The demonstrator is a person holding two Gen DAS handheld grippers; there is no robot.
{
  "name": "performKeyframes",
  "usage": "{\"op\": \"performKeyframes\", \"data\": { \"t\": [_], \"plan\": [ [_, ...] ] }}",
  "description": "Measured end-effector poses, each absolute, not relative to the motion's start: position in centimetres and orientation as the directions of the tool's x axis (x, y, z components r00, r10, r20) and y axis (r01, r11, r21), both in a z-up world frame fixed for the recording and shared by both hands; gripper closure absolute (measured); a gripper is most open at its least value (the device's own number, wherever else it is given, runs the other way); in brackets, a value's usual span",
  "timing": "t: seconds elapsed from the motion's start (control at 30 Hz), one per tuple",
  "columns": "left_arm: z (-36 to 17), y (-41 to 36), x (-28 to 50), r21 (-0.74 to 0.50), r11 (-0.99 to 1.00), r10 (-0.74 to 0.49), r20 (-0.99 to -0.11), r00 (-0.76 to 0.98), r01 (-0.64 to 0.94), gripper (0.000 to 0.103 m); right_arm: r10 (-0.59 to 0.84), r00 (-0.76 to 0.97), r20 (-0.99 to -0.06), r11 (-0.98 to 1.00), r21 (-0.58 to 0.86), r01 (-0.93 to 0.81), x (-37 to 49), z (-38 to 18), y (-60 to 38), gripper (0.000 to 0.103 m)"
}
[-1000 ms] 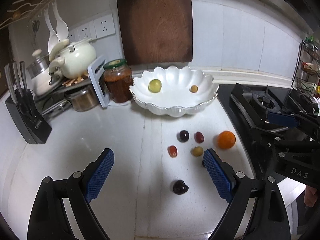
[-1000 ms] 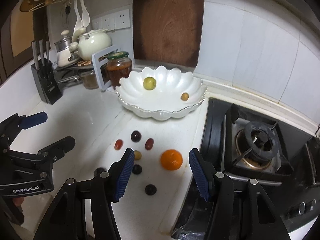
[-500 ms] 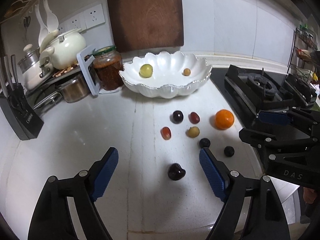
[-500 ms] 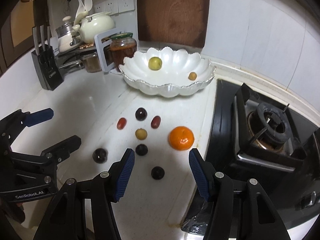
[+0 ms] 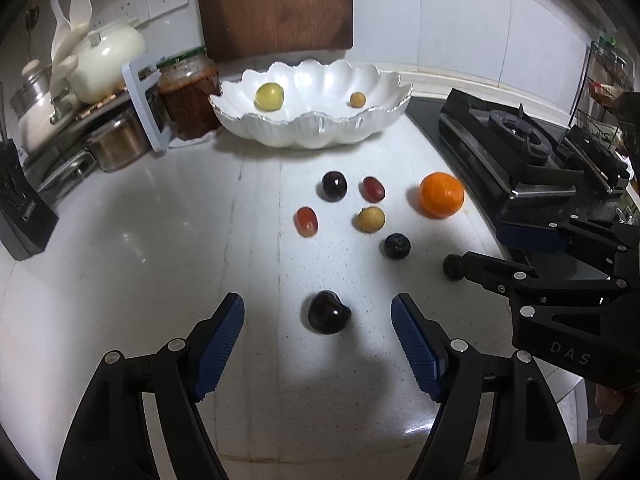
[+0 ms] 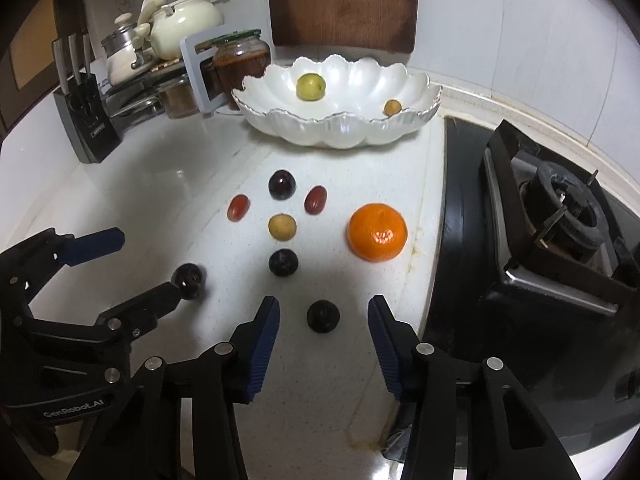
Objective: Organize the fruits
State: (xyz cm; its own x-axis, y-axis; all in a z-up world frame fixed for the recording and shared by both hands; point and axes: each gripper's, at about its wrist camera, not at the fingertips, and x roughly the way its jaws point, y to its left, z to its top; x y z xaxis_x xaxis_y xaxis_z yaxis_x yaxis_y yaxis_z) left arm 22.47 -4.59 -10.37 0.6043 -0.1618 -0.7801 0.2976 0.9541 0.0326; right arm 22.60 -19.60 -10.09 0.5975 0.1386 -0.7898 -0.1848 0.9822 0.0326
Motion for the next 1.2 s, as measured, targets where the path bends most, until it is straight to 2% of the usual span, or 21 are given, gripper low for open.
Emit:
{"op": "performKeyframes", "data": {
  "t": [0.6, 0.83, 1.2],
  "plan": [
    [-13.0, -5.0, 23.8, -0.012, 0.955, -0.181, -0.816, 0.549, 0.296, 0.045, 0.159, 0.561, -0.812, 0.983, 0.079, -0.165, 23.8, -12.2, -19.9, 0.065],
    [-13.5, -5.2, 24.2, -0.026, 0.955, -0.188, -0.826, 0.531, 0.297, 0.056, 0.168, 0.548, -0.82, 0.982, 0.088, -0.169, 24.2, -12.7, -19.9, 0.068],
    [-13.8, -5.3, 24.6, -0.035, 0.957, -0.188, -0.83, 0.525, 0.288, 0.074, 0.175, 0.531, -0.829, 0.98, 0.096, -0.173, 24.5, -13.2, -19.8, 0.08]
  ]
}}
